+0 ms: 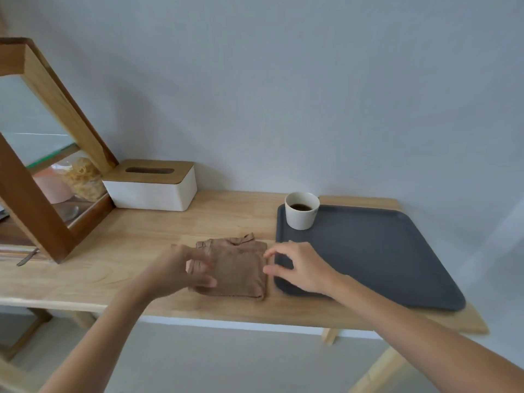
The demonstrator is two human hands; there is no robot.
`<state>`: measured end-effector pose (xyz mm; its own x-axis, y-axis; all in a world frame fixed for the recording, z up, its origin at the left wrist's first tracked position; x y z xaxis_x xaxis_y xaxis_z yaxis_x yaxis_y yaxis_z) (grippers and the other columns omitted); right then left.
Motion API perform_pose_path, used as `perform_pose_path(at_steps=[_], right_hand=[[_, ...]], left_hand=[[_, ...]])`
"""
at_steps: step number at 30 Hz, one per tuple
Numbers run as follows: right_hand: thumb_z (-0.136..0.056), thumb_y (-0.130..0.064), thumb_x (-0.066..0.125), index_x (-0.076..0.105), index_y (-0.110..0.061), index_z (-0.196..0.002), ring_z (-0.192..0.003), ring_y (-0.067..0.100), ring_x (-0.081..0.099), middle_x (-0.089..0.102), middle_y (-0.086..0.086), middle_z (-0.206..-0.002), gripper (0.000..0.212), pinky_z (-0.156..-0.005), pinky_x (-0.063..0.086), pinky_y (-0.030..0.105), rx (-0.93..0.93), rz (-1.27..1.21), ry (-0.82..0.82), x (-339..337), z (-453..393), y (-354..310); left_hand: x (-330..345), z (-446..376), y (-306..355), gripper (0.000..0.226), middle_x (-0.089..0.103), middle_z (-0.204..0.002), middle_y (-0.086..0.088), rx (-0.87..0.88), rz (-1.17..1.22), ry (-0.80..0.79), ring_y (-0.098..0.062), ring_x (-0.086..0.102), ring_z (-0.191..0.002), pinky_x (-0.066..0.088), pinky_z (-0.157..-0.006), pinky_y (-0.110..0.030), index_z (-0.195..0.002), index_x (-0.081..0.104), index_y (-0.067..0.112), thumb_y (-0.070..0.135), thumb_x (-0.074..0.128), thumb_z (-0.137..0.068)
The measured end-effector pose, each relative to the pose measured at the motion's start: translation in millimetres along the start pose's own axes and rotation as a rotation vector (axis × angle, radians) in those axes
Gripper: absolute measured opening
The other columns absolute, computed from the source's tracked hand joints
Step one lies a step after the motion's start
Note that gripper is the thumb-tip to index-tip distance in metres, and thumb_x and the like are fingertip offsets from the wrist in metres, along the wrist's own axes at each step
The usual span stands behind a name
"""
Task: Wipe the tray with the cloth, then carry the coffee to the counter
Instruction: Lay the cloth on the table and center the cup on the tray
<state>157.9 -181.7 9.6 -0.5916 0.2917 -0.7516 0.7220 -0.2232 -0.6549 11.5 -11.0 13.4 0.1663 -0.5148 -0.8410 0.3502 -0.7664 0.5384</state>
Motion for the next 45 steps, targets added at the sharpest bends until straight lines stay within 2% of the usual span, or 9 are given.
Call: perform_pose_path(at_steps=[3,5,10,16,23,29,34,37,45], right_hand=[[-0.083,-0.024,0.073,0.064,-0.015,-0.112,-0.106,0.009,0.062,0.069,-0.004,-0.113,0.032,-0.099,0.049,0.033,0.185,-0.153,0.498,-71.0,4.2,46.5],[-0.081,-0.018,0.074,0.058,-0.013,-0.123,-0.116,0.016,0.058,0.064,0.002,-0.124,0.045,-0.102,0.048,0.038,0.359,-0.179,0.597,-92.8,2.6,85.3],[-0.075,-0.019,0.08,0.038,-0.015,-0.144,-0.135,0.026,0.043,0.046,0.006,-0.147,0.081,-0.11,0.039,0.046,0.568,-0.22,0.425,-88.3,-21.8,149.7],[-0.073,-0.015,0.08,0.059,-0.019,-0.125,-0.115,0.018,0.062,0.069,0.002,-0.121,0.056,-0.103,0.048,0.039,0.405,-0.306,0.432,-88.7,-40.8,154.9],[-0.068,-0.011,0.084,0.064,-0.012,-0.114,-0.095,0.015,0.07,0.074,0.004,-0.108,0.051,-0.092,0.056,0.035,0.369,-0.382,0.497,-100.6,-23.0,156.1],[-0.064,-0.009,0.087,0.064,-0.007,-0.11,-0.086,0.012,0.073,0.073,0.002,-0.1,0.052,-0.067,0.051,0.007,0.383,-0.39,0.584,-133.7,28.5,157.5],[-0.06,-0.012,0.089,0.063,-0.014,-0.1,-0.078,0.011,0.072,0.069,-0.004,-0.087,0.047,-0.072,0.055,0.018,0.399,-0.334,0.649,-150.8,71.6,160.3],[-0.06,-0.012,0.089,0.059,-0.02,-0.095,-0.076,0.008,0.071,0.068,-0.007,-0.084,0.047,-0.07,0.053,0.015,0.407,-0.321,0.661,-150.0,86.9,164.0],[-0.06,-0.017,0.09,0.059,-0.018,-0.1,-0.08,0.01,0.071,0.069,-0.008,-0.087,0.05,-0.079,0.059,0.029,0.4,-0.307,0.637,-132.7,95.1,169.7]], left_hand=[[-17.7,-40.9,42.8,0.045,0.066,-0.118,0.013,0.067,0.125,0.201,-0.003,0.058,-0.112,0.045,-0.099,-0.029,-0.112,0.066,0.03,0.048,0.074,-0.072],[-0.3,-79.6,61.5,0.057,0.061,-0.13,0.003,0.052,0.259,0.198,-0.011,0.055,-0.122,0.045,-0.104,-0.035,-0.128,0.056,0.02,0.039,0.074,-0.077],[71.2,-158.2,90.9,0.088,0.044,-0.147,-0.009,-0.08,0.531,0.066,-0.022,0.045,-0.133,0.041,-0.108,-0.04,-0.143,0.035,0.006,0.019,0.083,-0.07],[87.3,-188.2,90.2,0.057,0.072,-0.107,-0.002,-0.067,0.534,0.223,-0.017,0.067,-0.1,0.053,-0.093,-0.04,-0.116,0.063,0.012,0.022,0.083,-0.063],[92.8,-185.7,103.7,0.064,0.071,-0.113,-0.004,-0.029,0.607,0.227,-0.015,0.066,-0.107,0.052,-0.097,-0.039,-0.119,0.062,0.012,0.025,0.085,-0.06],[106.1,-181.4,159.2,0.054,0.069,-0.115,0.002,0.093,0.645,0.106,-0.002,0.064,-0.107,0.049,-0.092,-0.017,-0.121,0.06,0.012,0.01,0.081,-0.072],[130.3,-177.2,188.6,0.059,0.067,-0.123,-0.003,0.119,0.697,-0.012,-0.013,0.062,-0.115,0.048,-0.101,-0.034,-0.127,0.057,0.009,0.011,0.08,-0.073],[144.4,-173.6,196.8,0.059,0.066,-0.124,-0.003,0.124,0.71,-0.053,-0.013,0.062,-0.116,0.047,-0.103,-0.036,-0.127,0.057,0.01,0.011,0.08,-0.073],[156.1,-159.0,201.0,0.057,0.065,-0.126,-0.006,0.111,0.735,-0.08,-0.014,0.061,-0.117,0.044,-0.107,-0.037,-0.129,0.054,0.006,0.0,0.074,-0.076]])
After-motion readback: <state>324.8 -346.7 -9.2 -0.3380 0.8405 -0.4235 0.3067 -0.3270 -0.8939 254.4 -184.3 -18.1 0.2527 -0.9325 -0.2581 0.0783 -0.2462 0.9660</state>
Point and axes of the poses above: each hand's wrist, its own z-axis away from the middle knuckle, its own x-axis out of the palm, y = z × x, the point moved 9 cm from there along -z, towards the middle knuckle
